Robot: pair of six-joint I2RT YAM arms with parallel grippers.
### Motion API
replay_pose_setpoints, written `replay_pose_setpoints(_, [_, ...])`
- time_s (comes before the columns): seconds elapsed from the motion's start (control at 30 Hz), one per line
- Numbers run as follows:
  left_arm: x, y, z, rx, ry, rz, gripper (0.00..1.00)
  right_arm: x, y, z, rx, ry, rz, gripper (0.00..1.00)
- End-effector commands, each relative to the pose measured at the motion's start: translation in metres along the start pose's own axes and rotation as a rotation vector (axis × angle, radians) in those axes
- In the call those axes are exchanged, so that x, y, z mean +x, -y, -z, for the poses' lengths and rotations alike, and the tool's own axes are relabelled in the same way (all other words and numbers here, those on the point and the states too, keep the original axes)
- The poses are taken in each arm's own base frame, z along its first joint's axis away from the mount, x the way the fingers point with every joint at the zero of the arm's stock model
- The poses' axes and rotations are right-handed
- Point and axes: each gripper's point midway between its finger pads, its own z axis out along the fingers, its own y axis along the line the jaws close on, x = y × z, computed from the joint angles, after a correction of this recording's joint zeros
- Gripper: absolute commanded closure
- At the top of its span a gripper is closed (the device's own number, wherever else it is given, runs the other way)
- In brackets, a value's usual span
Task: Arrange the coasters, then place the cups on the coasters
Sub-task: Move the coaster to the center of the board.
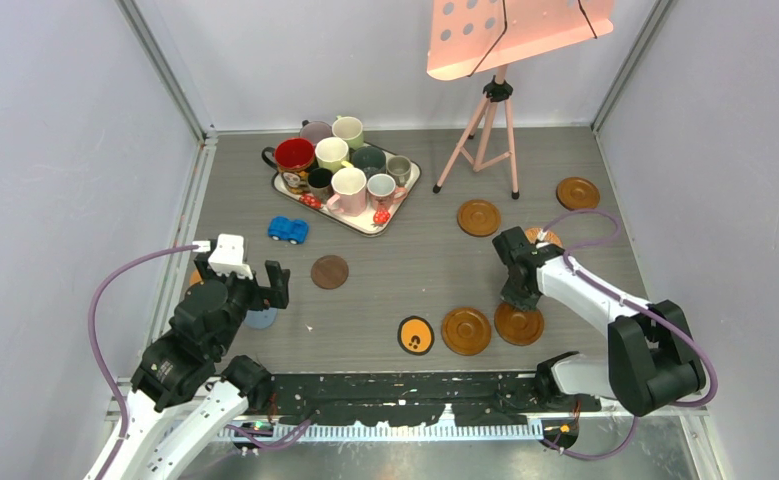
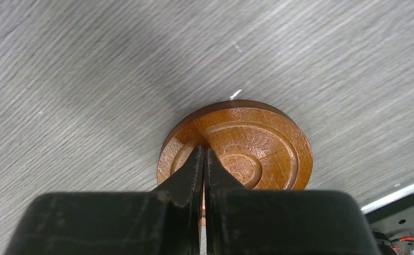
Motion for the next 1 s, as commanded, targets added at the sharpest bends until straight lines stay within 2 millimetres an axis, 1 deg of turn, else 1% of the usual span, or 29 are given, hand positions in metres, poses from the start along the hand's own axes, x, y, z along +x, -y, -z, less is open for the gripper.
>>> replay_pose_setpoints(0.0, [-0.009, 0.003, 0.0, 0.013, 0.034, 0.005, 0.02, -0.006, 0.022, 0.002, 0.089, 0.061, -0.077, 0.95])
replay_pose_setpoints(0.1, [-0.009, 0.003, 0.0, 0.013, 0.032, 0.004, 0.02, -0.002, 0.034, 0.005, 0.143, 0.054, -0.104, 0.95])
replay_pose_setpoints(0.13, [-0.009, 0.003, -0.001, 0.013, 0.031, 0.004, 0.02, 0.002, 0.04, 0.006, 0.169, 0.038, -0.104, 0.95])
replay_pose_setpoints(0.2, [-0.008, 0.003, -0.001, 0.014, 0.029, 0.003, 0.02, 0.008, 0.042, 0.007, 0.189, 0.003, -0.113, 0.95])
replay_pose_setpoints(0.3, [-0.009, 0.004, -0.001, 0.019, 0.03, 0.004, 0.02, 0.017, 0.033, 0.005, 0.148, -0.047, -0.112, 0.95])
replay_pose_setpoints(0.4, [-0.008, 0.004, -0.001, 0.019, 0.029, 0.003, 0.02, 0.017, 0.03, 0.007, 0.127, -0.05, -0.132, 0.95])
replay_pose_setpoints(0.57, [-0.009, 0.004, 0.0, 0.018, 0.031, 0.006, 0.02, 0.012, 0.043, 0.014, 0.188, -0.01, -0.179, 0.95])
replay_pose_setpoints(0.63, [-0.008, 0.003, 0.0, 0.017, 0.031, 0.006, 0.02, 0.017, 0.048, 0.013, 0.208, -0.019, -0.198, 0.95])
replay_pose_setpoints(0.8, [-0.009, 0.002, 0.001, 0.013, 0.036, 0.007, 0.02, 0.036, 0.049, 0.008, 0.204, -0.087, -0.241, 0.95])
replay_pose_setpoints(0.97, [-0.009, 0.003, 0.0, 0.014, 0.035, 0.008, 0.02, 0.04, 0.059, 0.01, 0.254, -0.092, -0.251, 0.95])
